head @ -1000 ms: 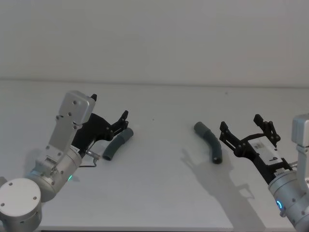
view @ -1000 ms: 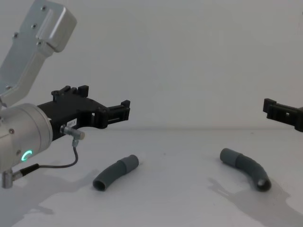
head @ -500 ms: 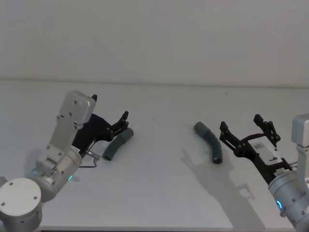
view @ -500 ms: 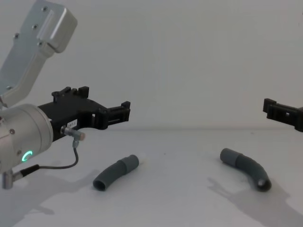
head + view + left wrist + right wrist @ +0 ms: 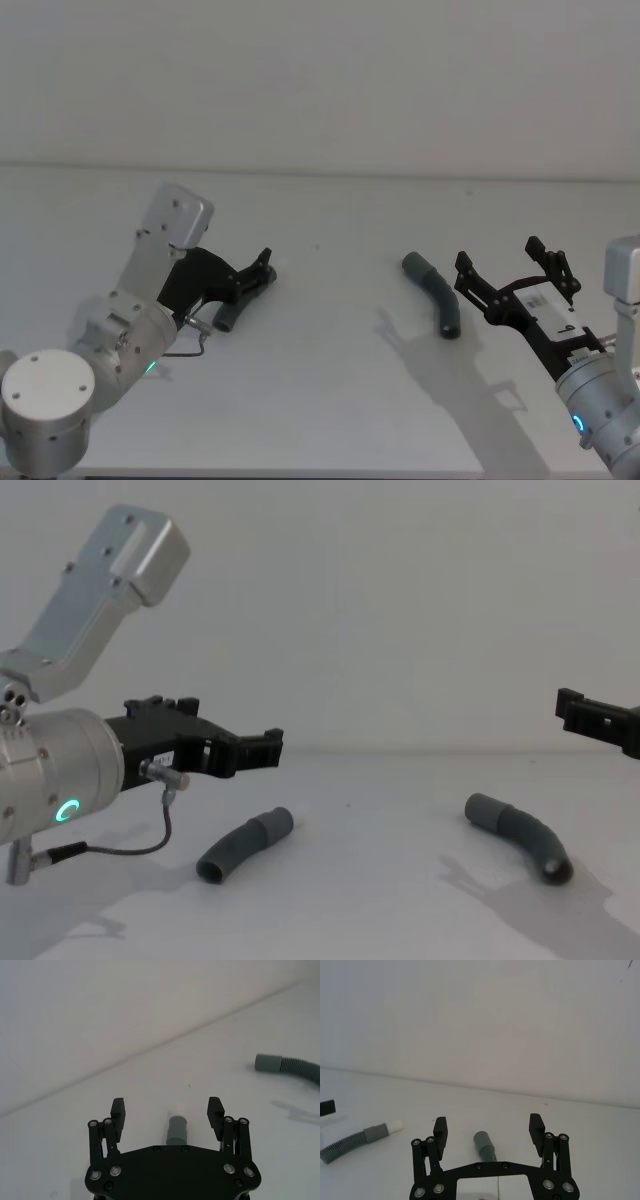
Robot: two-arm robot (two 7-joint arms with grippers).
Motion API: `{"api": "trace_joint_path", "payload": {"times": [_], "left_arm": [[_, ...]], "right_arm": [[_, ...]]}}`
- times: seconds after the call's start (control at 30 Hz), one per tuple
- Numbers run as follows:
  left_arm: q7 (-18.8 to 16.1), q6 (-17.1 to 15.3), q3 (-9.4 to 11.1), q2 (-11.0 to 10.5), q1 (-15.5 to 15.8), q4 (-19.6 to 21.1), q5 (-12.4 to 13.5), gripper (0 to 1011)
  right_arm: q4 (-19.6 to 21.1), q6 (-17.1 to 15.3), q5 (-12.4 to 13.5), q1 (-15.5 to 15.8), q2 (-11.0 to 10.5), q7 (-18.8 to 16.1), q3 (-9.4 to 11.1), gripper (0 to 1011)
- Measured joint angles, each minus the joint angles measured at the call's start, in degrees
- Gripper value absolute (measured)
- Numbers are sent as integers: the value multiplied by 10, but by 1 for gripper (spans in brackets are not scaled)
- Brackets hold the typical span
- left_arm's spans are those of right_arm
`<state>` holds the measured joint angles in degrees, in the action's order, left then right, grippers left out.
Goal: Use both hands to pick up one end of the pipe from the table, align the ends, and insert them.
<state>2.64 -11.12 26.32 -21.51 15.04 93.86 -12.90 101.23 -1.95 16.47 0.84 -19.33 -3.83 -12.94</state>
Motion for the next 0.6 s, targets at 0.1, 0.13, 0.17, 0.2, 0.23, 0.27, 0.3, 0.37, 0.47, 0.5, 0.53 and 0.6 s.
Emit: {"api": "trace_joint_path", "payload": {"times": [0.1, 0.13, 0.17, 0.2, 0.23, 0.27, 0.3, 0.37, 0.47, 0.5, 0.53, 0.6], "left_arm": [[5, -31, 1, 0, 7, 0, -3, 1002], [7, -41, 2, 1, 10, 0, -4, 1002], [8, -48, 2, 1, 12, -1, -4, 1002], [9, -55, 3, 1, 15, -2, -5, 1002], [13, -73, 4, 2, 19, -4, -7, 1002], [14, -77, 4, 2, 22, -5, -7, 1002], [16, -88, 5, 2, 24, -6, -8, 1002], [20, -102, 5, 3, 30, -9, -9, 1002], [30, -138, 8, 4, 44, -19, -13, 1002], [32, -144, 9, 5, 48, -22, -13, 1002], [36, -155, 10, 5, 54, -28, -14, 1001], [41, -165, 11, 6, 60, -33, -15, 1002]], "right_arm": [[0, 0, 0, 0, 0, 0, 0, 1001], [0, 0, 0, 0, 0, 0, 0, 1001], [0, 0, 0, 0, 0, 0, 0, 1001], [0, 0, 0, 0, 0, 0, 0, 1001], [0, 0, 0, 0, 0, 0, 0, 1001], [0, 0, 0, 0, 0, 0, 0, 1001], [0, 0, 0, 0, 0, 0, 0, 1001], [0, 0, 0, 0, 0, 0, 0, 1001], [0, 0, 0, 0, 0, 0, 0, 1001], [0, 0, 0, 0, 0, 0, 0, 1001], [0, 0, 0, 0, 0, 0, 0, 1001], [0, 0, 0, 0, 0, 0, 0, 1001]]}}
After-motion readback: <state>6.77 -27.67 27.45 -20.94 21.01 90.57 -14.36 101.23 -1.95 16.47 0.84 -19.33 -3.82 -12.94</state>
